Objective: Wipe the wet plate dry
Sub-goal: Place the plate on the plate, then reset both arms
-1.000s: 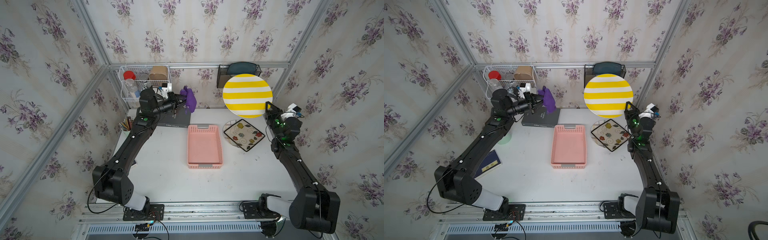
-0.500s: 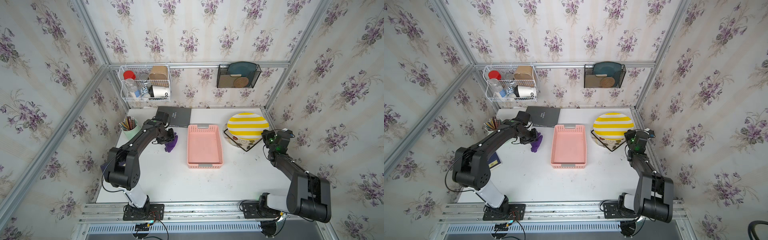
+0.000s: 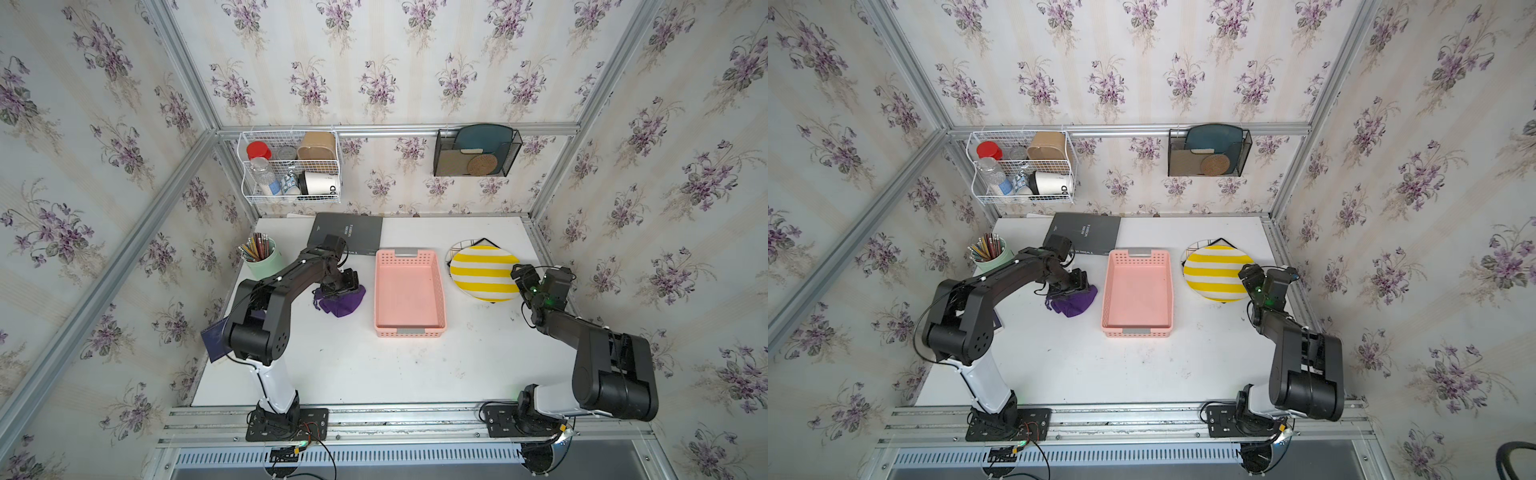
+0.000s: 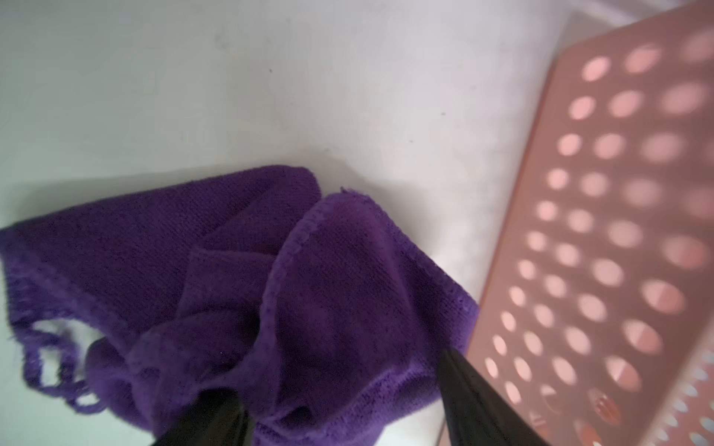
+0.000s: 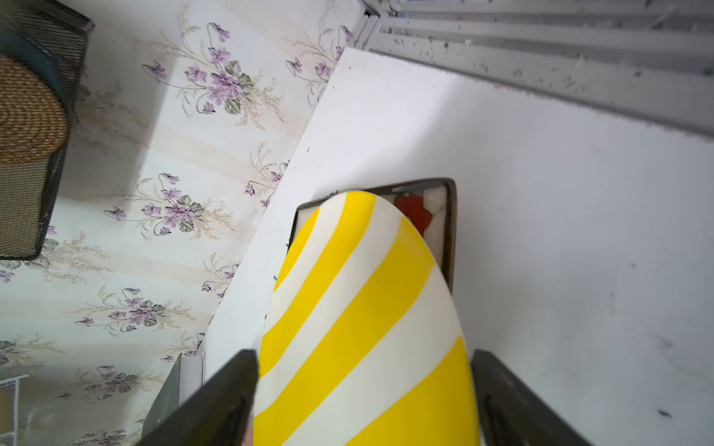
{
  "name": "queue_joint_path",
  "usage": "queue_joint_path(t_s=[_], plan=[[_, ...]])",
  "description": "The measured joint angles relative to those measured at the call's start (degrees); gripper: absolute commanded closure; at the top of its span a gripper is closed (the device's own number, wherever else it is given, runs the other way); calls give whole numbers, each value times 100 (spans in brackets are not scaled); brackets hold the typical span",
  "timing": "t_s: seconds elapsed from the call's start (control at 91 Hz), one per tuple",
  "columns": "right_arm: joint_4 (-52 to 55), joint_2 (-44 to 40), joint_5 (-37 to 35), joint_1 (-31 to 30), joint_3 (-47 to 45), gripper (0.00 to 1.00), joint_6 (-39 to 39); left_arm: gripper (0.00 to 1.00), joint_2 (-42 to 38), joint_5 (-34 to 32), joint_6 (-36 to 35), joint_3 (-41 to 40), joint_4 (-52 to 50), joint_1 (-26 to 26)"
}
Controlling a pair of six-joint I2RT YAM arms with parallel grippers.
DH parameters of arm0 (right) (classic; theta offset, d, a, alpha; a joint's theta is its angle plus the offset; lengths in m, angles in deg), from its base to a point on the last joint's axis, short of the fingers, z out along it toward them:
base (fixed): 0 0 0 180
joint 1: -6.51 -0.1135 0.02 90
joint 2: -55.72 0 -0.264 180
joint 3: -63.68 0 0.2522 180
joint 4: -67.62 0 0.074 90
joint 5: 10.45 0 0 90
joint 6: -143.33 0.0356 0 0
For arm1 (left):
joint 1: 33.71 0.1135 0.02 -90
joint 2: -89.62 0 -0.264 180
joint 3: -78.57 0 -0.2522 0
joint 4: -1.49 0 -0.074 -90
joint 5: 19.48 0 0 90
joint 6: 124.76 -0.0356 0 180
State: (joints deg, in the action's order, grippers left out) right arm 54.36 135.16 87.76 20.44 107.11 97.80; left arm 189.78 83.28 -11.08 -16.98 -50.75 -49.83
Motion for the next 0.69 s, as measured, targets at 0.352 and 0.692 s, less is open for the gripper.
queue_joint_path(t_s=[0.352, 0.692], plan=[[-2, -922, -1377, -990, -605, 0, -1690, 28, -2258, -1375, -691, -2024, 1401, -4], [-2389, 811, -2474, -2020, -811, 1, -3919, 38, -1602, -2472, -2253, -2769, 4111, 1049]])
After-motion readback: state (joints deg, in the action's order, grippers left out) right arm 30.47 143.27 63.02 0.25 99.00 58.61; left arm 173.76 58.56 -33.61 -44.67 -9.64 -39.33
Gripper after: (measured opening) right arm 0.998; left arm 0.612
